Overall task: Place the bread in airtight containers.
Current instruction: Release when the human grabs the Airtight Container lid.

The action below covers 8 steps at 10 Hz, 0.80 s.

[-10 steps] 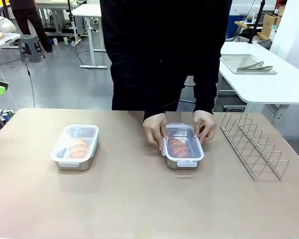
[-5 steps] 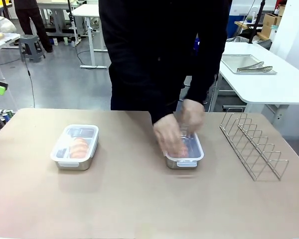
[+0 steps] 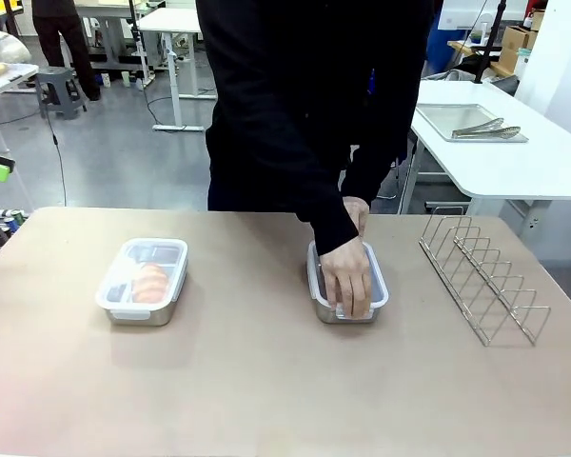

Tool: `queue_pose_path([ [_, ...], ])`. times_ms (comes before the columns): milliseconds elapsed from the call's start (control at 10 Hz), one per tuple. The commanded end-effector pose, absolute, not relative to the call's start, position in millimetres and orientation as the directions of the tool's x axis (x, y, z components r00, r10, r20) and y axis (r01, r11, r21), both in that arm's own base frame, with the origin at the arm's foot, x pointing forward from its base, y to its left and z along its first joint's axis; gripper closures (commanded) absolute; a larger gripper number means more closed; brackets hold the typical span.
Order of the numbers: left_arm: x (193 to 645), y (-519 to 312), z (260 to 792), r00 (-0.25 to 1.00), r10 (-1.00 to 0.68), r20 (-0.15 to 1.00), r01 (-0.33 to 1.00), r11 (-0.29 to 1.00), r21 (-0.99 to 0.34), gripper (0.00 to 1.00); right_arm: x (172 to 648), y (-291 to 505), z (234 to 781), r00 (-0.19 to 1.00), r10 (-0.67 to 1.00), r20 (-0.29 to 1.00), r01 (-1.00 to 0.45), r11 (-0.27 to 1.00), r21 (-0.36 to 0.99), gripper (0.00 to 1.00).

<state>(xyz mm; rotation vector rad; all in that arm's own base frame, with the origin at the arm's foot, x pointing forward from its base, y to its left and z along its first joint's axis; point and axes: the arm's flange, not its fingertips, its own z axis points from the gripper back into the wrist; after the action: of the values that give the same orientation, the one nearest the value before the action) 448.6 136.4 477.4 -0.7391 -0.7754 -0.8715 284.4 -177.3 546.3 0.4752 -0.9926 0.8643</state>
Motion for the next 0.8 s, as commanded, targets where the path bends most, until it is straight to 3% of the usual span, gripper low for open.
queue_pose_path([
  [0, 447.8, 134.4, 479.2, 0.407, -0.376, 0.833, 0.871, 0.433, -0.230, 0.00, 285.6, -179.3, 549.3, 0.242, 0.408, 0.880, -0.814, 0.580, -0.044, 0.00],
  [700, 447.8, 134.4, 479.2, 0.407, -0.376, 0.833, 0.871, 0.433, -0.230, 0.00, 285.6, -179.3, 549.3, 0.242, 0.408, 0.880, -0.814, 0.580, -0.044, 0.00],
])
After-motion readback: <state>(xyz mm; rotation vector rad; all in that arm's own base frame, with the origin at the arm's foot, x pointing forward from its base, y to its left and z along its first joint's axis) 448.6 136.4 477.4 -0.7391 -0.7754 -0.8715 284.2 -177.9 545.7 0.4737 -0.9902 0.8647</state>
